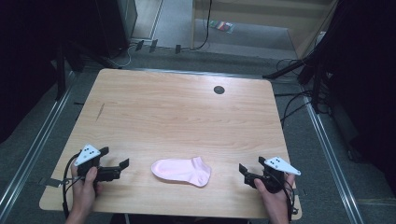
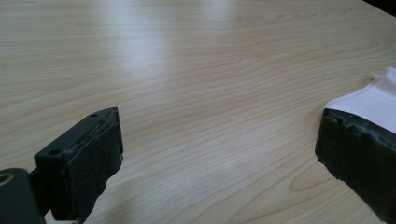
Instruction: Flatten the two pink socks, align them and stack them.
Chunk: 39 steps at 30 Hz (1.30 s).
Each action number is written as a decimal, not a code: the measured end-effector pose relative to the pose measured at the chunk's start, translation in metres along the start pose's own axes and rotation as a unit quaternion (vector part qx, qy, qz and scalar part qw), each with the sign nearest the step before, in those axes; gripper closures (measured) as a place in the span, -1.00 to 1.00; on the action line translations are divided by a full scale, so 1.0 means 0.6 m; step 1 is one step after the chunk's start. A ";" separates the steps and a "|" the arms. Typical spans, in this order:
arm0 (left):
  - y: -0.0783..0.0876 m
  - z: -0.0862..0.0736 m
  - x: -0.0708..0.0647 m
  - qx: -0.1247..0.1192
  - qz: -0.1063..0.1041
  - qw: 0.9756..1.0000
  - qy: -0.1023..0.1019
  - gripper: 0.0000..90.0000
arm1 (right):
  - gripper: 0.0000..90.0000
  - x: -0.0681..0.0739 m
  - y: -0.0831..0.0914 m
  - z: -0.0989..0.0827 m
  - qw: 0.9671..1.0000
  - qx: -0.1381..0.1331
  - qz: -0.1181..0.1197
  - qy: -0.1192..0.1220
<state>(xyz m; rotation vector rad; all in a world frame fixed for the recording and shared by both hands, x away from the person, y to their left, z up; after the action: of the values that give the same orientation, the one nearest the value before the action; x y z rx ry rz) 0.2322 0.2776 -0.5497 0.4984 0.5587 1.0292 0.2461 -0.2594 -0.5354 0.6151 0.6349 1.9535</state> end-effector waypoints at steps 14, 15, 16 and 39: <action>0.026 -0.016 0.046 -0.002 0.047 0.999 0.010 -0.98 | -0.70 -0.066 0.028 -0.031 0.999 0.009 -0.032 -0.037; 0.029 -0.017 0.049 -0.001 0.050 0.999 0.009 -0.98 | -0.70 -0.072 0.031 -0.035 0.999 0.010 -0.035 -0.036; 0.031 -0.018 0.052 -0.001 0.053 0.999 0.010 -0.98 | -0.70 -0.080 0.035 -0.041 0.998 0.012 -0.041 -0.039; 0.053 -0.036 0.087 -0.006 0.069 0.998 0.010 -0.98 | -0.69 -0.124 0.049 -0.060 0.996 0.014 -0.055 -0.074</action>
<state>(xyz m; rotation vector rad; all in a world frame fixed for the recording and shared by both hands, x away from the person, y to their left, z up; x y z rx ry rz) 0.2184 0.3407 -0.5565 0.5225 0.5409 1.1683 0.2349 -0.3440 -0.5543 0.7214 0.5912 1.7814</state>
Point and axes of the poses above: each handheld gripper's, and its own axes: y roughly backward along the jaws, z roughly out of its top, x roughly to its left, the point moved 1 cm from there along -y, roughly forward along the jaws, and after that the axes turned 10 degrees about x, right-handed, at the moved point
